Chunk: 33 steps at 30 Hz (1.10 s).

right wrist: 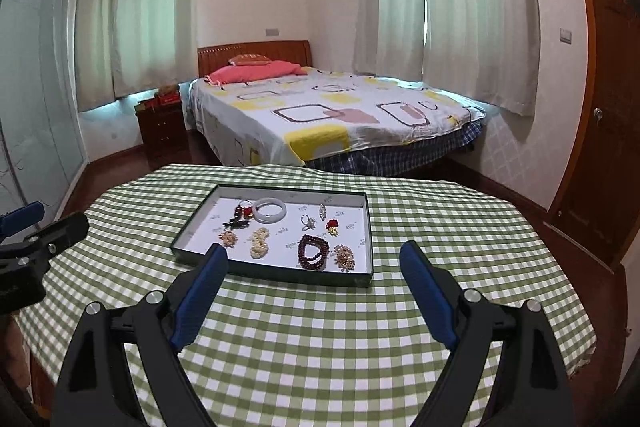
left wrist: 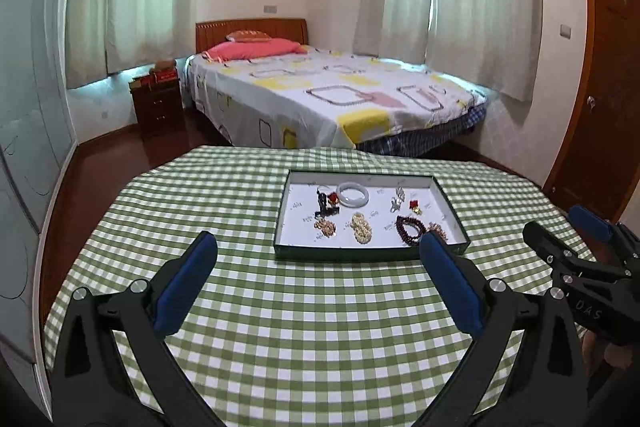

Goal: Organize jewelry

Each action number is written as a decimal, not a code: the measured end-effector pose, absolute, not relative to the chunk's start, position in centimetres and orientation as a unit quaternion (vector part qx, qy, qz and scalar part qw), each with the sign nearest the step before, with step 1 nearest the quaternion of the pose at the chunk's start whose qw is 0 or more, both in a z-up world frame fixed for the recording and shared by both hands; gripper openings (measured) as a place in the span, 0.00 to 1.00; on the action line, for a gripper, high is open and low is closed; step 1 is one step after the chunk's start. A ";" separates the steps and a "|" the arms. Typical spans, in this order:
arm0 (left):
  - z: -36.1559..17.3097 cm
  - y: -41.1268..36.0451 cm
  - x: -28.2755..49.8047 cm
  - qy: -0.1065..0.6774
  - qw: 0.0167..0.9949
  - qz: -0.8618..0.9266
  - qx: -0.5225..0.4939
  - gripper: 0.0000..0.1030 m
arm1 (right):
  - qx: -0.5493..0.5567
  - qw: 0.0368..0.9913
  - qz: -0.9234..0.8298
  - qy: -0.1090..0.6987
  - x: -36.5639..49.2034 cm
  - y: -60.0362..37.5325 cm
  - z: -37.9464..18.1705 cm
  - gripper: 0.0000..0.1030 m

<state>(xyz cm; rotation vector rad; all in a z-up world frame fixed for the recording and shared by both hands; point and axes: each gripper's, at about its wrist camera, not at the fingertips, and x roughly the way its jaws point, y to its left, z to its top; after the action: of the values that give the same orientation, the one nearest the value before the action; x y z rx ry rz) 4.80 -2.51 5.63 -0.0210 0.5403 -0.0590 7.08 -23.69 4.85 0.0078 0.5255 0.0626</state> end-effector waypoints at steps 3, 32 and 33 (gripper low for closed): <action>6.8 -2.5 2.6 0.252 0.968 -0.022 0.002 0.96 | -0.001 0.968 0.037 0.249 5.6 -23.5 5.6 0.83; 10.9 0.2 -4.8 0.186 0.982 -0.005 -0.039 0.96 | -0.001 0.988 0.049 0.144 -1.3 -23.1 10.3 0.83; 10.9 0.3 -4.7 0.186 0.982 -0.004 -0.040 0.96 | -0.001 0.988 0.049 0.145 -1.3 -23.1 10.3 0.83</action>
<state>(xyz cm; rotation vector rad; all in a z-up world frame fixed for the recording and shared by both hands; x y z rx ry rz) -4.72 0.30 10.87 -0.0797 0.3748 -0.0084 -1.33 -23.11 10.25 -0.0014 0.2909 0.0994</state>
